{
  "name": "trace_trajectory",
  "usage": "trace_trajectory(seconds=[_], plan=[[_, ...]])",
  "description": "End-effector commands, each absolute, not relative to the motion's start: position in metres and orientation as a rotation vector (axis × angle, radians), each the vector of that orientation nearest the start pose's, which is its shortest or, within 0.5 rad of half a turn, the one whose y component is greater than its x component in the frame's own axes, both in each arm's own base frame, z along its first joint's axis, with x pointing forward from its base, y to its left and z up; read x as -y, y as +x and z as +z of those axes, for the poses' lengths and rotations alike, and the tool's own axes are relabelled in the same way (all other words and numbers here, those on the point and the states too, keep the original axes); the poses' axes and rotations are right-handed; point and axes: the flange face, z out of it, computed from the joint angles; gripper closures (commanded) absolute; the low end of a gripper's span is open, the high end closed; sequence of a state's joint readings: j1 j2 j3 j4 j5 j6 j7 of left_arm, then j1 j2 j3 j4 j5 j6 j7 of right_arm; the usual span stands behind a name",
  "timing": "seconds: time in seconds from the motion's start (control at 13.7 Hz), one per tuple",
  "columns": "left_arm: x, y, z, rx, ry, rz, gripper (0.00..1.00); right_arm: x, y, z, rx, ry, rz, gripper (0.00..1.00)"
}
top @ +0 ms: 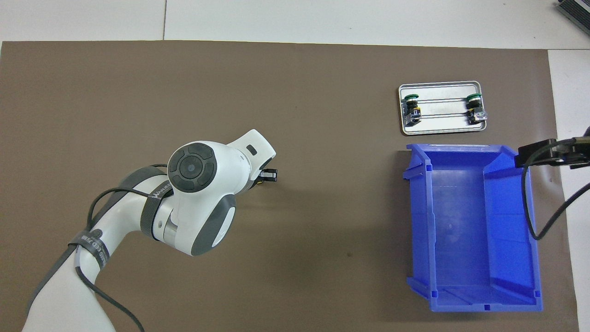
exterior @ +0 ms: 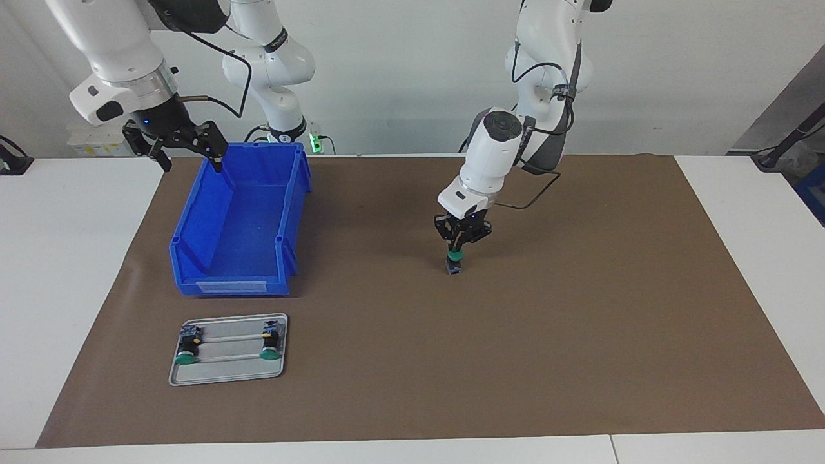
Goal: Place and press button with both arms
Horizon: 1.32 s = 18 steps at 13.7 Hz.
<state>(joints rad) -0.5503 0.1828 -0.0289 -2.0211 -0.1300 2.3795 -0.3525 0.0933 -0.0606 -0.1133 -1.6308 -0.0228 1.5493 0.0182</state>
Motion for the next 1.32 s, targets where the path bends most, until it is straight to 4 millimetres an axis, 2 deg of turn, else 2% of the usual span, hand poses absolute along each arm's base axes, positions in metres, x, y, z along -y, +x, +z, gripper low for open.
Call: trace_trajectory(seconds=[0.0, 0.22, 0.66, 1.24], plan=[[0.329, 0.503, 0.376, -0.261, -3.283, -0.22, 0.84, 0.015, 0.526, 0.629, -0.055, -3.143, 0.025, 0.0], [0.329, 0.502, 0.374, -0.261, -3.281, -0.213, 0.94, 0.015, 0.526, 0.629, -0.052, -3.143, 0.025, 0.0], [0.327, 0.505, 0.373, -0.283, -3.279, -0.223, 0.96, 0.015, 0.526, 0.629, -0.055, -3.143, 0.025, 0.0], [0.333, 0.503, 0.349, -0.299, -3.264, -0.191, 0.96, 0.015, 0.526, 0.629, -0.055, -3.143, 0.025, 0.0]])
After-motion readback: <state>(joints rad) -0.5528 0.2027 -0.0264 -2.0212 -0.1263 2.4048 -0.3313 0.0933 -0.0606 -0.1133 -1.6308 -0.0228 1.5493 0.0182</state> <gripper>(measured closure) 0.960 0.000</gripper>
